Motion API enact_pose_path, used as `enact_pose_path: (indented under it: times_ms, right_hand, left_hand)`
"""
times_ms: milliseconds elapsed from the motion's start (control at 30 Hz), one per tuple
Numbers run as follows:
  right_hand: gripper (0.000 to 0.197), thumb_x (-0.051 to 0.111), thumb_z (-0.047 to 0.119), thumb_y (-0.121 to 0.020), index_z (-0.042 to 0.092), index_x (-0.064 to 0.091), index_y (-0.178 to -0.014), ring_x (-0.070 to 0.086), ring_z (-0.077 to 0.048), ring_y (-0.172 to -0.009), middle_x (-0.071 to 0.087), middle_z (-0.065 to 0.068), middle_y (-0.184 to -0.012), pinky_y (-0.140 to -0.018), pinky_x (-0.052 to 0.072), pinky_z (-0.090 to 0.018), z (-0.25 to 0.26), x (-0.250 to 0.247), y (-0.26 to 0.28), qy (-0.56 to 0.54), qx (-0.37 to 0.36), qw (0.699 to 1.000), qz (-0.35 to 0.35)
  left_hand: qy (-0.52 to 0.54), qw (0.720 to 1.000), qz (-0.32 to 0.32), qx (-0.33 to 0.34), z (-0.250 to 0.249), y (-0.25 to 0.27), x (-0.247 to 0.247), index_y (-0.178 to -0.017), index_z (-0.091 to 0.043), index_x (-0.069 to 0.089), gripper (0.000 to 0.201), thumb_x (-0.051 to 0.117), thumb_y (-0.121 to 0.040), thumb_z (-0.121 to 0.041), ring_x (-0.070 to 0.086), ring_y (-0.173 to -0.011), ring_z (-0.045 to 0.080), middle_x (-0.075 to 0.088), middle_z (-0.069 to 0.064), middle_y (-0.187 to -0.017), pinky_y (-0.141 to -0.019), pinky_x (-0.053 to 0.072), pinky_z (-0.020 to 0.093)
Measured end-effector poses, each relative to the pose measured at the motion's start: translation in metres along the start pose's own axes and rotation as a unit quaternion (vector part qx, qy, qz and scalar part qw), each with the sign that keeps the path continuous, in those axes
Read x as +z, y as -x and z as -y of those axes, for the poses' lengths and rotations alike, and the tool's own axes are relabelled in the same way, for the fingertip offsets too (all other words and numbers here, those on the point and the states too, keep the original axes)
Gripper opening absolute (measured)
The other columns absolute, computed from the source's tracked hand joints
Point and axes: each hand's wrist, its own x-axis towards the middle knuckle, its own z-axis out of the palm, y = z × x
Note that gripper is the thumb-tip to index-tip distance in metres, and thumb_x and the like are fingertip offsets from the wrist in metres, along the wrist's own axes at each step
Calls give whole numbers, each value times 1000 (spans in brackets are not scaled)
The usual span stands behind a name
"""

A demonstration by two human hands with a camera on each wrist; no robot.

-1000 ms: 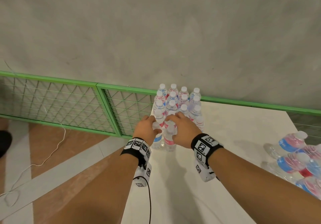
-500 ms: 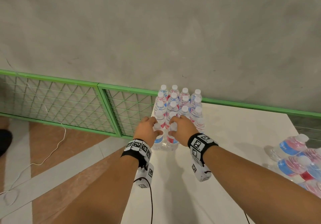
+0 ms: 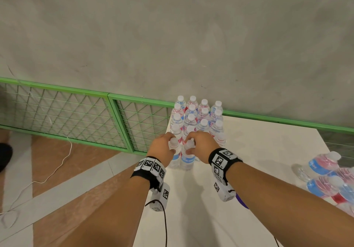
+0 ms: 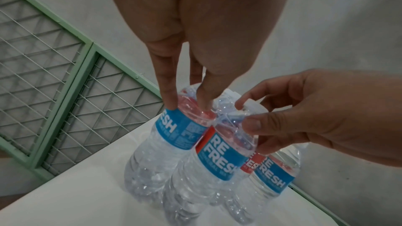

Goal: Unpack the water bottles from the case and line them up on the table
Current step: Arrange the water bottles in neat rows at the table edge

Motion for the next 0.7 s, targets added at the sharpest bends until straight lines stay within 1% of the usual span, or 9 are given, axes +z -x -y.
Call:
enact_pose_path:
  times_ms: [67,133,233,333,400,467,567,633,700]
  right_hand:
    - [42,79,28,-76,18,60,-112,57,-25,-96,57,-6,-106,-82,48,-35,1,3,-1,0,10,1000,-3]
    - [44,77,29,-78,16,58,-116,55,-26,-98,54,-8,-108,-84,46,-35,1,6,-2,4,13,1000,-11]
    - [44,76,28,-78,16,58,-117,54,-26,-99,54,-9,-108,-84,46,-35,0,8,-2,4,10,1000,-22]
    - [43,76,26,-76,20,58,-115,55,-24,-96,50,-4,-102,-80,46,-33,-2,9,0,10,-1,1000,-23]
    - [42,74,21,-76,22,57,-115,56,-24,-95,46,0,-97,-78,47,-32,-3,9,0,16,-12,1000,-18]
    - [43,74,20,-76,22,57,-116,56,-24,-95,48,-1,-99,-78,47,-32,-4,10,0,18,-9,1000,-16]
    - [45,75,21,-77,21,55,-117,56,-25,-95,51,-5,-106,-79,48,-34,-3,11,0,9,1,1000,-18]
    - [46,76,20,-77,22,55,-118,56,-25,-96,51,-5,-106,-80,48,-34,-5,12,1,3,-1,1000,-18]
    - [48,76,20,-77,23,54,-119,56,-25,-96,52,-5,-107,-80,48,-34,-8,12,3,-5,-2,1000,-19]
  left_hand:
    - [4,1000,-11,-7,0,-2,2,-119,-20,57,44,71,-78,-11,61,-100,27,61,4,-117,-86,52,37]
    - [-1,1000,-16,-8,0,-3,4,-121,-20,56,45,72,-79,-11,61,-101,27,60,4,-118,-85,51,35]
    - [1,1000,-20,-3,1,-4,5,-122,-20,56,47,72,-79,-11,60,-101,26,59,3,-119,-84,49,32]
    - [5,1000,-17,-6,4,-4,4,-122,-22,56,47,73,-79,-14,59,-99,25,59,3,-118,-84,50,34]
    - [10,1000,-20,-12,7,-4,3,-120,-21,56,47,76,-78,-18,58,-95,23,57,1,-116,-81,48,32]
    - [11,1000,-22,-17,8,-3,3,-118,-19,57,47,78,-77,-22,56,-92,21,55,0,-113,-79,44,29]
    - [10,1000,-22,-20,8,-2,2,-119,-18,57,47,78,-78,-24,57,-95,22,54,-1,-113,-80,44,27]
    - [11,1000,-19,-17,8,-2,2,-120,-19,57,47,78,-78,-23,56,-89,20,54,-2,-114,-79,43,27]
    - [13,1000,-4,-10,10,-2,1,-123,-20,56,50,77,-78,-20,55,-84,19,54,-2,-115,-81,46,28]
